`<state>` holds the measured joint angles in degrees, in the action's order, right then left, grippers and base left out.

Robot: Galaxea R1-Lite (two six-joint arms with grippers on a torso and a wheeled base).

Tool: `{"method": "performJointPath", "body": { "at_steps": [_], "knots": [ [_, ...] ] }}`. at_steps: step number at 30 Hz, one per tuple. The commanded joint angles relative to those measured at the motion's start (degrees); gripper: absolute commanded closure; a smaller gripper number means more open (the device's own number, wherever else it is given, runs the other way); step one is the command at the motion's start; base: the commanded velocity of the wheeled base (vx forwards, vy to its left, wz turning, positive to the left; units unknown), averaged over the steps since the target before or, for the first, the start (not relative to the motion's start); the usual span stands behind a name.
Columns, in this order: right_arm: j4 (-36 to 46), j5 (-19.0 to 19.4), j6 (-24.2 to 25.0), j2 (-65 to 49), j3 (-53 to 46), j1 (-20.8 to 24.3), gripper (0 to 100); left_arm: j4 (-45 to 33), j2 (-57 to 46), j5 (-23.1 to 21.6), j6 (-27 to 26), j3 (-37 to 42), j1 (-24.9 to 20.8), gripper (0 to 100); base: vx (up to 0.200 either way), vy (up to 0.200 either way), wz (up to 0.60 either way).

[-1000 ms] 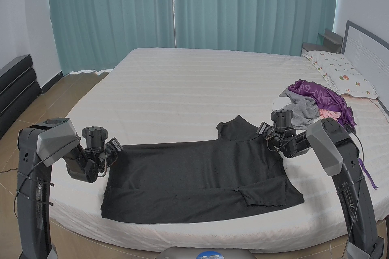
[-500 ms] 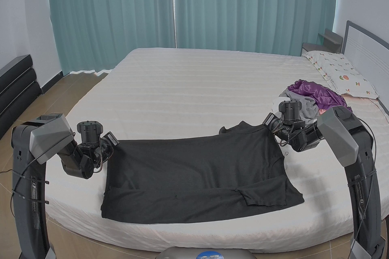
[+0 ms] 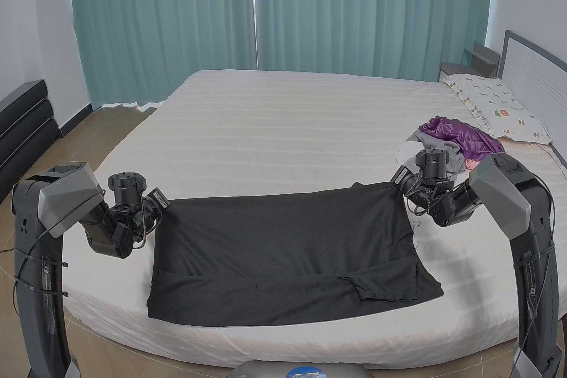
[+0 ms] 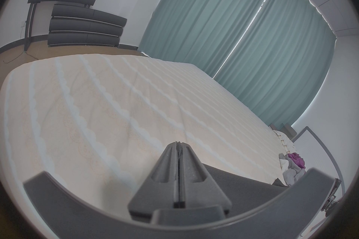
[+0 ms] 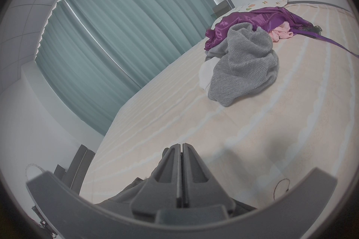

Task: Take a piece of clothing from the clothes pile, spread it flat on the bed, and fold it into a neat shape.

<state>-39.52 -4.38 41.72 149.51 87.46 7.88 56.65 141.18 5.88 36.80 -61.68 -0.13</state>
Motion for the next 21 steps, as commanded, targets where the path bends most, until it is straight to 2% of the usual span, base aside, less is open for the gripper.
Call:
{"method": "performJointPath", "body": {
  "at_steps": [1,5,13,21],
  "knots": [
    [-0.38,0.16,0.03,-1.94,-2.03,-0.49,100,0.04,-1.17,0.01,-0.07,0.86,0.31,100,0.000,0.000,0.00],
    [-1.70,4.29,-0.32,-4.93,-7.91,-0.67,100,0.04,-1.70,-0.08,-0.15,1.57,0.49,100,0.000,0.000,0.00],
    [-2.14,4.99,-1.37,-5.01,-11.08,-0.67,100,-0.05,-1.43,-0.25,-0.59,2.80,0.13,100,0.000,0.000,0.00],
    [-3.37,6.05,-3.13,-6.33,-15.65,-0.76,100,0.22,-2.93,-0.69,-2.35,7.72,-0.04,100,0.000,0.000,0.00]
  ]
}}
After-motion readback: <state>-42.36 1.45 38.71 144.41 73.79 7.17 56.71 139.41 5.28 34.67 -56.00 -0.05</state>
